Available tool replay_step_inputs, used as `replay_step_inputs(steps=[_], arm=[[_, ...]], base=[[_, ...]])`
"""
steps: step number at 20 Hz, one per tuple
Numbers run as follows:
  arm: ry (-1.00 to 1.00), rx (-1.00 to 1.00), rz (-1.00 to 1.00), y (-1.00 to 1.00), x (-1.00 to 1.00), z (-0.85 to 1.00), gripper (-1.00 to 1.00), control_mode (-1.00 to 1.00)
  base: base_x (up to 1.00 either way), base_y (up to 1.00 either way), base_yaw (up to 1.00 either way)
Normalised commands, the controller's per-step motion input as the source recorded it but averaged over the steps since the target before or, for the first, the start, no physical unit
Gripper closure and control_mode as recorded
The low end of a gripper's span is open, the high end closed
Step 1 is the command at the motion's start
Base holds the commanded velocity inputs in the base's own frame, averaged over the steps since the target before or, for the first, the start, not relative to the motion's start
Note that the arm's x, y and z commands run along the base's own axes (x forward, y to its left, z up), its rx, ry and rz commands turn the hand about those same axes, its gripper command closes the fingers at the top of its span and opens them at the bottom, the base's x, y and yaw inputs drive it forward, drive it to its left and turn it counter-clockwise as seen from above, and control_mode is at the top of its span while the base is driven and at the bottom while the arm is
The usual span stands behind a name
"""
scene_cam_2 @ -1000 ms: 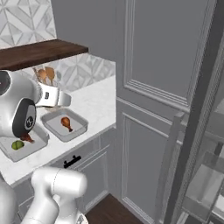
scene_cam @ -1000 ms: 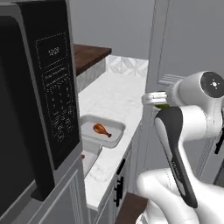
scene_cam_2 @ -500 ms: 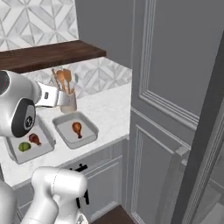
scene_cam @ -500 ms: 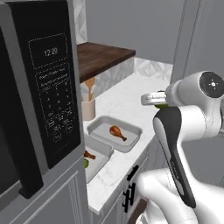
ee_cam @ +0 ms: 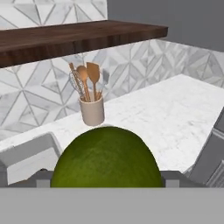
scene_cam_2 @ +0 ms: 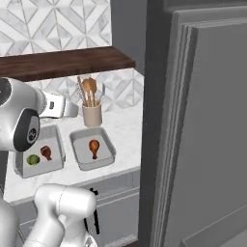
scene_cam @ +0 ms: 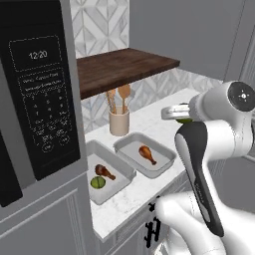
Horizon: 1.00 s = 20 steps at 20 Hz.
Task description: Place one lime and one chicken drumstick in each tupperware on the nearby counter, to pack two identical lunches.
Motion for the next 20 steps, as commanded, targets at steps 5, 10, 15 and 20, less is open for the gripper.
replay_step_inputs(steps=[5,10,15,20], arm=[[0.08,0.0,0.09,0.0,0.38,-0.29,1.0,-1.0],[0.23,0.0,0.19,0.11,0.66,-0.92,1.0,-1.0],[0.23,-0.01,0.16,0.32,0.68,-0.89,1.0,-1.0],[0.16,-0.04,0.07,0.11,0.51,-0.64,1.0,-1.0]], base=[[0.29,0.0,0.12],[0.0,0.0,0.0],[0.0,0.0,0.0],[0.0,0.0,0.0]])
